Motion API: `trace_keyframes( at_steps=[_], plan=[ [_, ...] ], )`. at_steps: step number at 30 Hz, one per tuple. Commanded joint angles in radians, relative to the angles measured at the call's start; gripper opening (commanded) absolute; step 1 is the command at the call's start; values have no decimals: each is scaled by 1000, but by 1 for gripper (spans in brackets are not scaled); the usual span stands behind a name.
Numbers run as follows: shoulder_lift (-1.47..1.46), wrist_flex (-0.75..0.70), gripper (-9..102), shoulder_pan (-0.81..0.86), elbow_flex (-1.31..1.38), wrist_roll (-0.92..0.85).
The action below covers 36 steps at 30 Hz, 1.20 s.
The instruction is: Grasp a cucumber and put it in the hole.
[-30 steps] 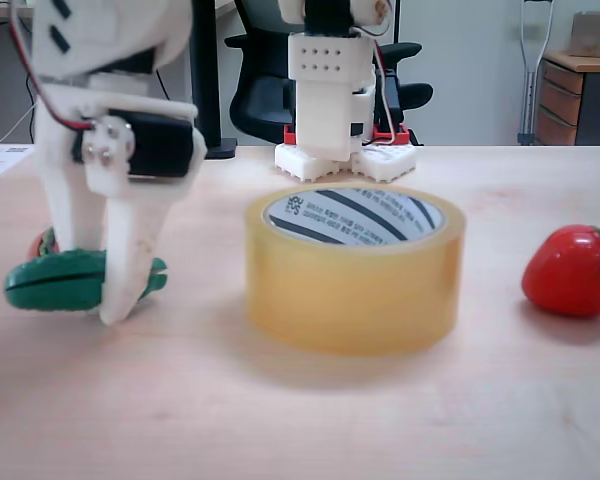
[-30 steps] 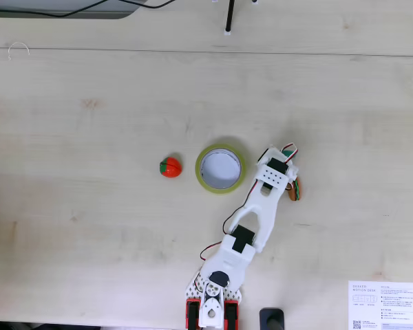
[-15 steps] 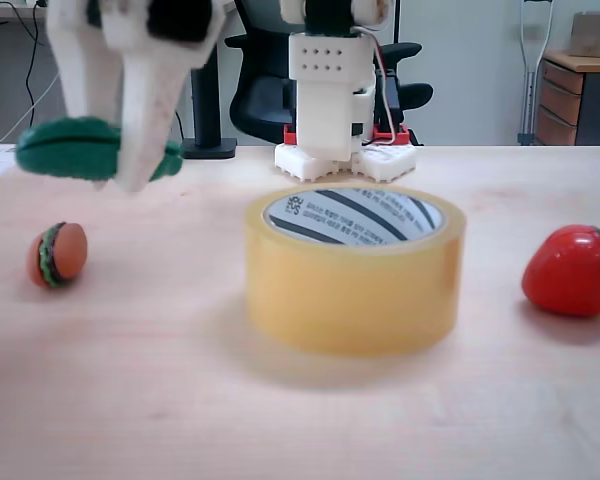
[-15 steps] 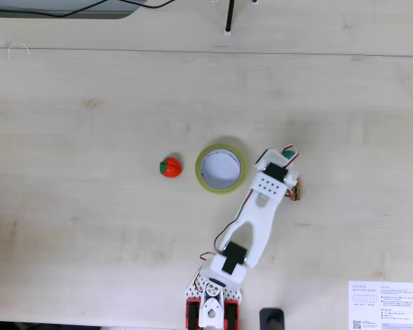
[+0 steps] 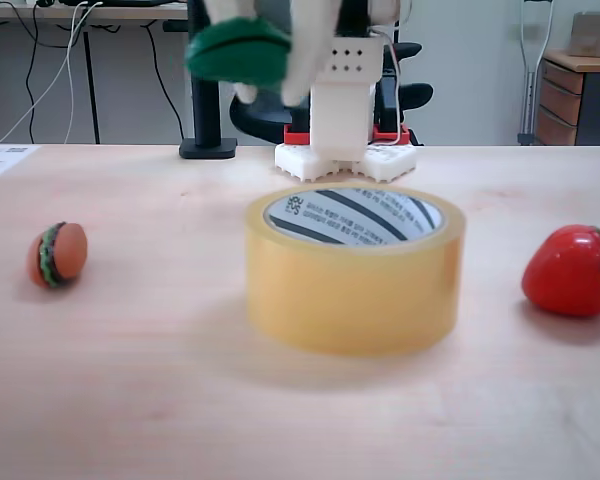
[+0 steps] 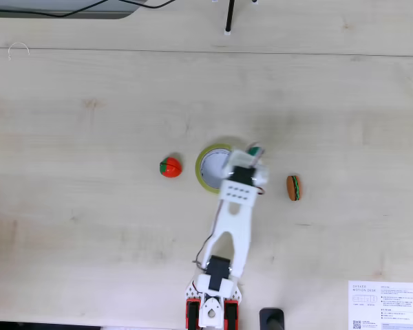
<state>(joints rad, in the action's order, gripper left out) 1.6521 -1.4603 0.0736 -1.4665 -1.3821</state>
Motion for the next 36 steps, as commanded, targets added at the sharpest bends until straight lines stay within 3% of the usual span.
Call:
trace_keyframes(
  at_steps=[1,9,24,27,36],
  plan=[
    [106,-20,0,-89,-14,0],
    [69,-20,0,-221,-57,0],
    [-31,34,1,-160,-57,0],
    [-32,43,17,-130,-57,0],
    [-23,46,39,-92,-57,0]
  ],
)
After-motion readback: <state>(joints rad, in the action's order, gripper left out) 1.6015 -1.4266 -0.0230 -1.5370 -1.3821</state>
